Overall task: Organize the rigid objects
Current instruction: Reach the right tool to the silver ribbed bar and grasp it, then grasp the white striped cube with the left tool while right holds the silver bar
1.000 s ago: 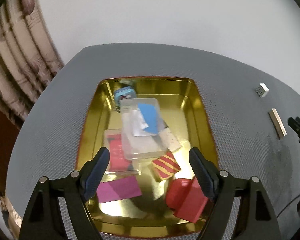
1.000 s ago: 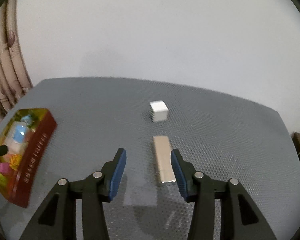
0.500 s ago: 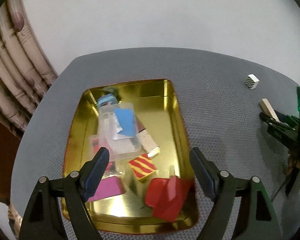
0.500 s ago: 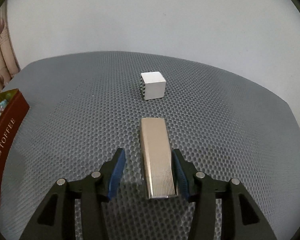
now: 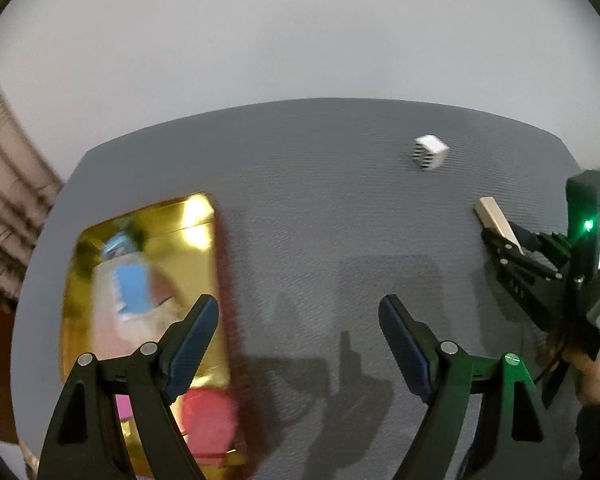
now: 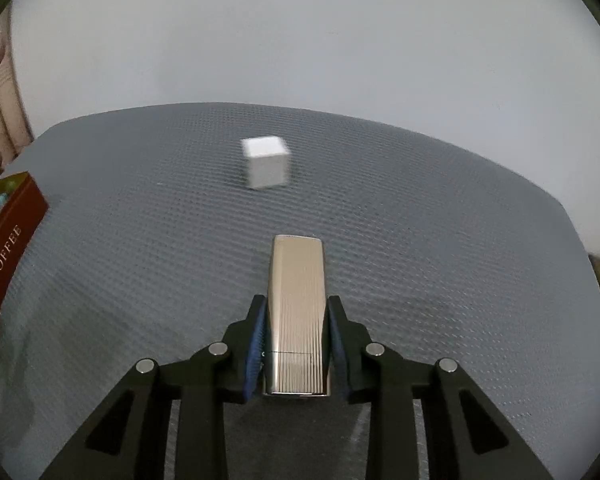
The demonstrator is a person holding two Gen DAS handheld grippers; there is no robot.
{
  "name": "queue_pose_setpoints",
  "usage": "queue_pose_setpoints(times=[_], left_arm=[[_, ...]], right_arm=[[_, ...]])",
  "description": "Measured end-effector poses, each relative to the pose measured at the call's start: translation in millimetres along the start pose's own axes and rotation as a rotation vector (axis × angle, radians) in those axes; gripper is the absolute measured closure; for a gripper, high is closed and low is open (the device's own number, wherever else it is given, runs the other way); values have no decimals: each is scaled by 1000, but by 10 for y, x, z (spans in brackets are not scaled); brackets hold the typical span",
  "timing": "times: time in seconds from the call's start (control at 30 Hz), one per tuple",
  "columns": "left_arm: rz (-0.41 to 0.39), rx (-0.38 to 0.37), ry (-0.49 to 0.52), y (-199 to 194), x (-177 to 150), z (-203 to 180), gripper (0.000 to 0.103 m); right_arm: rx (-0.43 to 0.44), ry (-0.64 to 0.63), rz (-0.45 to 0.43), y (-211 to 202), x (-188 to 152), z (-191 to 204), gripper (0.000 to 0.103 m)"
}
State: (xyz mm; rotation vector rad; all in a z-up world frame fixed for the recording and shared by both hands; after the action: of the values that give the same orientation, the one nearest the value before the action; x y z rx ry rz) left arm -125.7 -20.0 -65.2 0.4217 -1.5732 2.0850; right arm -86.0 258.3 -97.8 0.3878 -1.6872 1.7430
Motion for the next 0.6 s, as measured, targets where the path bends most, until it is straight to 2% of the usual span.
queue_pose_setpoints(times=[0.27, 0.33, 0.4, 0.6], left_arm=[[3, -42, 18, 165, 434, -639, 23], [6, -43, 14, 234, 559, -801, 23], [36, -52, 3, 325, 695, -960, 23], [103, -81, -76, 514, 1084, -1309, 23]], right_arm=[[-97, 76, -15, -301, -269, -710, 73], [-96, 109, -20, -308, -293, -819, 73], [-74, 135, -27, -316, -320, -862, 73], [-93, 115, -21, -316, -387, -850, 73]])
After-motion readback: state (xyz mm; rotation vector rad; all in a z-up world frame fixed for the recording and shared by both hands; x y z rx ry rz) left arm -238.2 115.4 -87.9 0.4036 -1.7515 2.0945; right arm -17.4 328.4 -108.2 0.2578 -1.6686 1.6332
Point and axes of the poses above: each gripper's, at about its wrist camera, not at the fingertips, and y roughly the way its jaws point, z to its left, x to its top, the point moved 2 cm from there along y, roughly the way its jaws point, and after that the axes turned 13 degrees about x, right-handed, at the moved point
